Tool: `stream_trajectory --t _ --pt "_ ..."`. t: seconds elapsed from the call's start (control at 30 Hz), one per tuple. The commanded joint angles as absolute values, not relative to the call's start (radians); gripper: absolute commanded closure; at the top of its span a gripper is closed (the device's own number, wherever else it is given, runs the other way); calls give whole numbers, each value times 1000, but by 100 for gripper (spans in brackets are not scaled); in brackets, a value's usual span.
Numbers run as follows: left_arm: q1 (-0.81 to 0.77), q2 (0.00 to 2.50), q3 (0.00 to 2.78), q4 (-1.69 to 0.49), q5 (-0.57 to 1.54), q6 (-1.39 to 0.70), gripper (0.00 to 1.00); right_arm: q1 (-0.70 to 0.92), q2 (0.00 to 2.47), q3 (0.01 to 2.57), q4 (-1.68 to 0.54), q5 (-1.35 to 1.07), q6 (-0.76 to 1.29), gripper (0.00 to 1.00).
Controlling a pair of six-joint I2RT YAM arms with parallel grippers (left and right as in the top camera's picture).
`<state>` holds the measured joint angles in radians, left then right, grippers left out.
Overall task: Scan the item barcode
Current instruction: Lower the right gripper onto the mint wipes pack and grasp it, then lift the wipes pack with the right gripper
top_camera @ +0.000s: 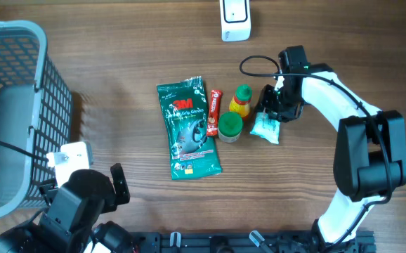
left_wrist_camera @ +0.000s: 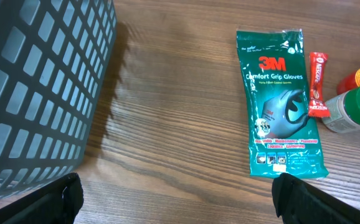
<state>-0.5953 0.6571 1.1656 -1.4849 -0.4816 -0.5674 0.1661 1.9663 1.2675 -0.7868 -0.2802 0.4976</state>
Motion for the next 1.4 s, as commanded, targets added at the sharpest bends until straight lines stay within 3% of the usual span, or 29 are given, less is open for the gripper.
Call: stream_trajectory --t 0.0,0.13,0.7,1.13,1.2,1.37 --pt "-591 656 1178 -1483 -480 -585 0 155 2085 1195 -885 33 501 48" --pt "-591 656 1178 -1483 -480 -585 0 155 2020 1197 -955 160 508 47" --pt "-591 656 1178 -1483 -480 -585 0 158 1805 1182 -1082 161 579 43" --pt "-591 656 1178 -1483 -480 -585 0 160 1810 930 -828 157 579 39" --pt "-591 656 1178 -1483 -480 -585 0 160 1810 888 -793 137 579 49" --pt "-591 656 1178 -1483 -480 -585 0 160 1810 875 -721 15 560 87"
